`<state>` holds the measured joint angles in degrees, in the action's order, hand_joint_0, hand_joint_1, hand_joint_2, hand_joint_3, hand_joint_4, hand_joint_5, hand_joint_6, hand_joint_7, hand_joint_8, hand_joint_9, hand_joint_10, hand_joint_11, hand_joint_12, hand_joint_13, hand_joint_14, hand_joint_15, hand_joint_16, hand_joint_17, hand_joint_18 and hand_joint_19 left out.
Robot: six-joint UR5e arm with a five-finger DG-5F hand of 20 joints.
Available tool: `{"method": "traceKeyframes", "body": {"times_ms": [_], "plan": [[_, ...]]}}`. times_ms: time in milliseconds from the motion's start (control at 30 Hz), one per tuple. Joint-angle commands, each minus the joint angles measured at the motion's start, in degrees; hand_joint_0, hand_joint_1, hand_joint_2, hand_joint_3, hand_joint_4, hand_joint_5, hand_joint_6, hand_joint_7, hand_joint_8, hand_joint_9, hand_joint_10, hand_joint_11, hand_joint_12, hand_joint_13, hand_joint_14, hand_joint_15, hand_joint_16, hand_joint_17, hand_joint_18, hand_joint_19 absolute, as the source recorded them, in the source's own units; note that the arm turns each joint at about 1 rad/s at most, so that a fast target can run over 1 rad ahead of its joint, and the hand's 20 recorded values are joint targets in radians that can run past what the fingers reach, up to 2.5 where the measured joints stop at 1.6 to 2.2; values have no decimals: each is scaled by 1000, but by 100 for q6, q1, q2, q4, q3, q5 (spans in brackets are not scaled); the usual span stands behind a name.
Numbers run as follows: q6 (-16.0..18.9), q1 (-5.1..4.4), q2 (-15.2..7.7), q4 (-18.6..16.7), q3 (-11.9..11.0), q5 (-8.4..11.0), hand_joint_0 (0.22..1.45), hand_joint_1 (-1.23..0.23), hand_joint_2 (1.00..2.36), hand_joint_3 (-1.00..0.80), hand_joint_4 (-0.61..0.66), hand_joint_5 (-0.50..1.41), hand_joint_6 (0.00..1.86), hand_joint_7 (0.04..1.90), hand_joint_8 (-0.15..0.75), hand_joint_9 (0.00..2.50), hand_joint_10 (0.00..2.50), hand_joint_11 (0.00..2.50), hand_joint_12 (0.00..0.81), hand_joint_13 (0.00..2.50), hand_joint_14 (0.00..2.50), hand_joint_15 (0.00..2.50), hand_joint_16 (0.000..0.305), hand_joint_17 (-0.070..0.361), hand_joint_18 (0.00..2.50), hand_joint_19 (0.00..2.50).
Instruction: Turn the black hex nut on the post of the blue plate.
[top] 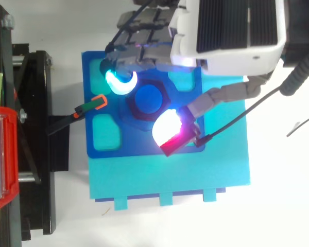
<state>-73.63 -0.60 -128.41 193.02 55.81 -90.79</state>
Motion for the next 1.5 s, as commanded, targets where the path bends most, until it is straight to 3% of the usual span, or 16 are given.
{"method": "traceKeyframes", "body": {"times_ms": [0, 200, 433, 600, 733, 1100, 1233, 1367, 1467], "plan": [[-46, 122, 0, -10, 9, -194, 465, -427, 1000, -500, 167, -192, 502, 818, 246, 480, 1, 0, 362, 323, 0, 23, 59, 132, 100, 28], [-108, 236, 0, -54, 9, -361, 465, -427, 1000, -500, 165, -192, 502, 816, 249, 480, 1, 0, 362, 324, 0, 19, 59, 132, 101, 33], [-108, 192, 0, -150, 9, -334, 465, -426, 1000, -500, 164, -193, 502, 813, 247, 479, 0, 0, 362, 323, 0, 23, 59, 132, 101, 33], [-108, 122, -8, -361, 0, -317, 465, -425, 1000, -500, 164, -192, 502, 814, 249, 480, 0, 0, 362, 323, 0, 23, 59, 132, 101, 33], [-108, 8, -8, -423, 0, -106, 465, -425, 1000, -500, 167, -192, 502, 814, 248, 482, 0, 0, 362, 323, 0, 20, 59, 132, 101, 33], [-99, -239, -8, -396, 9, 211, 464, -424, 1000, -500, 167, -192, 502, 811, 249, 485, 0, 0, 362, 323, 0, 23, 59, 132, 102, 33], [-99, -283, -8, -361, 18, 281, 464, -423, 1000, -500, 165, -191, 502, 811, 248, 484, 0, 0, 363, 323, 0, 23, 59, 132, 101, 40], [-108, -397, -8, -317, 18, 457, 464, -422, 1000, -500, 164, -191, 502, 810, 247, 484, 2, 0, 363, 323, 0, 19, 59, 132, 102, 40], [-108, -423, -8, -291, 26, 492, 464, -422, 1000, -500, 167, -191, 502, 812, 247, 485, 2, 0, 364, 324, 0, 23, 59, 132, 101, 33]]}}
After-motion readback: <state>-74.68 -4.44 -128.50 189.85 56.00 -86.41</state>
